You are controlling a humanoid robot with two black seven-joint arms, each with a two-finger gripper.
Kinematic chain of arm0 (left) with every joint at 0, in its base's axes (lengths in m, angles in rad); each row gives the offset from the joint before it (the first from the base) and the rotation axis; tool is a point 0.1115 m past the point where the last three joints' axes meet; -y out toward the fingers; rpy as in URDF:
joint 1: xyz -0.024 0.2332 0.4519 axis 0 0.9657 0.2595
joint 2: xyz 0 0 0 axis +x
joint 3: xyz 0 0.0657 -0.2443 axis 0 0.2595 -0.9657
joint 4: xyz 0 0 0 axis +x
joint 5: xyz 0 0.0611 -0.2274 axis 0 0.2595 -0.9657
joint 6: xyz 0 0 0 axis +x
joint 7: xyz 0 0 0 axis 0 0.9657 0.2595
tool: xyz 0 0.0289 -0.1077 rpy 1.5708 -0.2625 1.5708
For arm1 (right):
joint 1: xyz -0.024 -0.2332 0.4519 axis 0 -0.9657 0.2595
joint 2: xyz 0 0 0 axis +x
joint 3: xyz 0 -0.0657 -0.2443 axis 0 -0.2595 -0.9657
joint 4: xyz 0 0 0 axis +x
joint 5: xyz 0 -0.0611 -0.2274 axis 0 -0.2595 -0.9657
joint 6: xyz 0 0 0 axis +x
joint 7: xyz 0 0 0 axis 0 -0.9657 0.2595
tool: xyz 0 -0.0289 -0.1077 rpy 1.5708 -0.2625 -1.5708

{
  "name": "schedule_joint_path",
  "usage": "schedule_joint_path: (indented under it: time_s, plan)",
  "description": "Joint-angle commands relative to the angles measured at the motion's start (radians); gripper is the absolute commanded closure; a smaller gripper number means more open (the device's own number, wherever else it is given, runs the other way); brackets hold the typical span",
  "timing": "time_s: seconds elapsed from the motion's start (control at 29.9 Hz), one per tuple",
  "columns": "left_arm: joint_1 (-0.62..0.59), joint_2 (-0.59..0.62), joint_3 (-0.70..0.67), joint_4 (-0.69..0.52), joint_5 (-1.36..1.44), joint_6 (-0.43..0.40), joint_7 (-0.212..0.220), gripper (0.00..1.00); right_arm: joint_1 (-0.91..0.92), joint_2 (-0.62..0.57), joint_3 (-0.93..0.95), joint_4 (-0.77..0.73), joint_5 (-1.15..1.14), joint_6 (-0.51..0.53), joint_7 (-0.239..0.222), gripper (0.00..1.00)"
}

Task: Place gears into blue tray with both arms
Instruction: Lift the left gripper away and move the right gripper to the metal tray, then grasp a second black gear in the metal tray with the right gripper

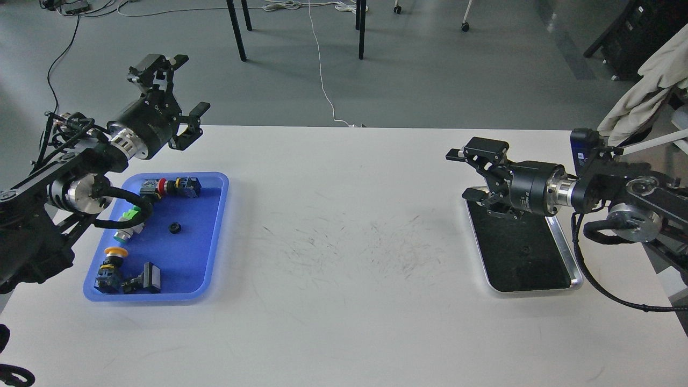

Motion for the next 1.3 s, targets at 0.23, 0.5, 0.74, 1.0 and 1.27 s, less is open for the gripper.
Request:
schedule_joint_path:
  time_s: [0.23,0.5,0.74,1.0,1.27]
  plan:
    - [0.029,-0.004,0.004,0.0,0.004,-0.004,-0.028,0.02,0.048,-0.148,-0.216,0.094,-0.437,0.006,-0.042,0.03]
    - [0.031,0.004,0.006,0.0,0.004,0.002,-0.031,0.02,0.091,-0.088,-0.302,0.044,-0.446,0.01,-0.059,0.03]
    - [0.049,0.013,0.006,-0.004,0.004,0.004,-0.032,0.02,0.166,-0.008,-0.451,-0.015,-0.448,0.026,-0.064,0.05]
    - [0.049,0.016,0.006,-0.004,0.004,0.004,-0.032,0.02,0.176,0.045,-0.468,-0.081,-0.448,0.039,-0.064,0.09]
    - [0.047,0.019,0.006,-0.003,0.006,0.004,-0.032,0.02,0.183,0.045,-0.468,-0.098,-0.448,0.064,-0.061,0.32]
